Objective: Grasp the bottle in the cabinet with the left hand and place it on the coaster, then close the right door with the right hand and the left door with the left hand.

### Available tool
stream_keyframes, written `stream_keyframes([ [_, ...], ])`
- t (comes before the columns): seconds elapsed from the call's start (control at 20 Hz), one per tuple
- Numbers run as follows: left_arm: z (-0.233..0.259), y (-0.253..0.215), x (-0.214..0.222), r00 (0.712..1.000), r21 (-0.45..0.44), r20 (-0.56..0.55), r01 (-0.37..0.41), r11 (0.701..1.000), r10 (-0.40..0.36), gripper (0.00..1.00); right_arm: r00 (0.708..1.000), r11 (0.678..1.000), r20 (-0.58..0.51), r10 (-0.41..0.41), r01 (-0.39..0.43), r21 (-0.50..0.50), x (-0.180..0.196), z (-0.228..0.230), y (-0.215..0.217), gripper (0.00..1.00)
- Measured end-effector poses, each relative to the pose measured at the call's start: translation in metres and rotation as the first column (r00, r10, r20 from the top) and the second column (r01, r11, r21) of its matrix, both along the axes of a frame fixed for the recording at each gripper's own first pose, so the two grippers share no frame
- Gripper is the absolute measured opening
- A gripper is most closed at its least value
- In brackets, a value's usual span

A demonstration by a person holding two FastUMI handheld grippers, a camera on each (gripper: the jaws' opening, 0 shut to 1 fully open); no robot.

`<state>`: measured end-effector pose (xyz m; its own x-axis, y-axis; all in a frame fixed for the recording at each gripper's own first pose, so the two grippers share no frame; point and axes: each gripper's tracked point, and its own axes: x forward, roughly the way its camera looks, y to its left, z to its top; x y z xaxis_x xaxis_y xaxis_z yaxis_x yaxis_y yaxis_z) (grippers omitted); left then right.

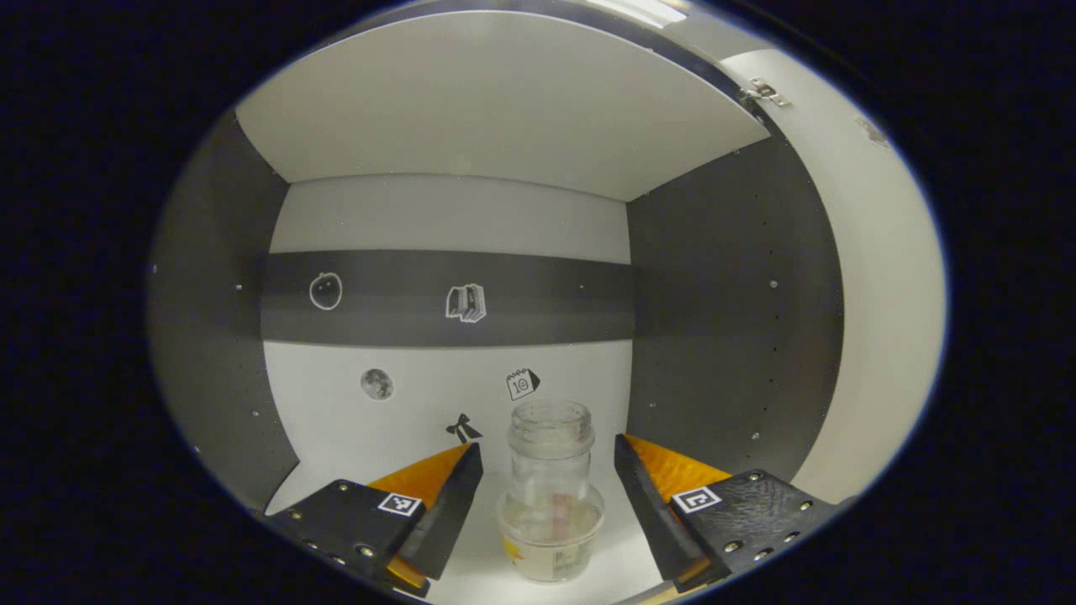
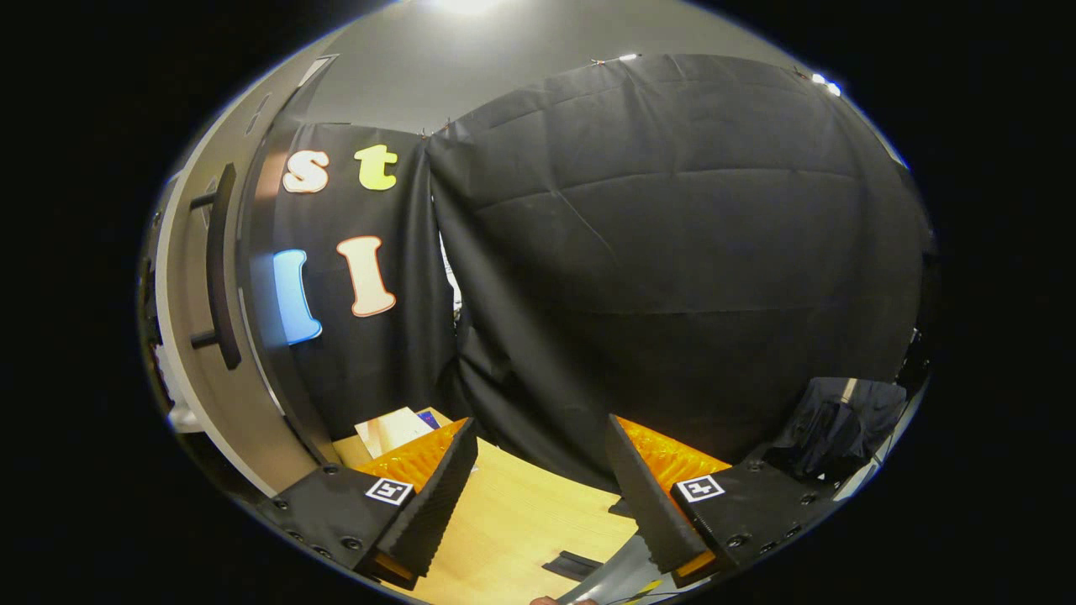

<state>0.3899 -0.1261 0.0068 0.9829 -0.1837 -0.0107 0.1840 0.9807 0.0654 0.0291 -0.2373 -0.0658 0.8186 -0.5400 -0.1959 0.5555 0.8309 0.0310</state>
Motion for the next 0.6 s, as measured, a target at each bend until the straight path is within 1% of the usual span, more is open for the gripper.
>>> stream_keyframes([
  [0.05, 0.0, 0.003, 0.005, 1.0, 0.019, 0.007, -0.017, 1.0, 0.017, 0.82, 1.0, 1.0, -0.002, 0.003, -0.003, -0.001, 0.001, 0.0, 0.0, 0.98],
  [0.15, -0.004, -0.003, 0.003, 1.0, 0.051, -0.014, -0.002, 0.999, 0.002, 0.63, 1.0, 1.0, 0.0, 0.012, -0.012, 0.006, 0.004, 0.0, 0.0, 0.98],
  [0.2, -0.002, -0.002, 0.002, 1.0, 0.045, -0.007, -0.016, 0.999, 0.016, 0.39, 1.0, 1.0, 0.0, 0.019, -0.019, 0.011, 0.005, -0.001, 0.0, 0.98],
  [0.3, -0.002, -0.007, -0.005, 1.0, 0.015, -0.015, 0.005, 1.0, -0.004, 0.53, 0.999, 0.999, 0.001, 0.035, -0.035, 0.023, 0.007, -0.002, 0.002, 0.98],
  [0.4, 0.001, -0.01, -0.014, 1.0, -0.013, -0.016, 0.01, 1.0, -0.01, 0.33, 0.999, 0.999, 0.005, 0.045, -0.045, 0.021, 0.008, -0.001, 0.002, 0.98],
  [0.45, 0.002, -0.014, -0.018, 0.999, -0.026, -0.022, 0.033, 0.999, -0.034, 0.41, 0.999, 0.998, 0.005, 0.052, -0.052, 0.022, 0.008, -0.001, 0.003, 0.98],
  [0.55, 0.001, -0.014, -0.025, 0.999, -0.029, -0.039, 0.036, 0.999, -0.038, 0.33, 0.998, 0.998, 0.006, 0.063, -0.064, 0.027, 0.01, -0.002, 0.005, 0.98],
  [0.6, 0.004, -0.012, -0.031, 0.999, -0.021, -0.032, 0.035, 0.999, -0.036, 0.33, 0.998, 0.997, 0.006, 0.067, -0.067, 0.029, 0.01, -0.002, 0.006, 0.98],
])
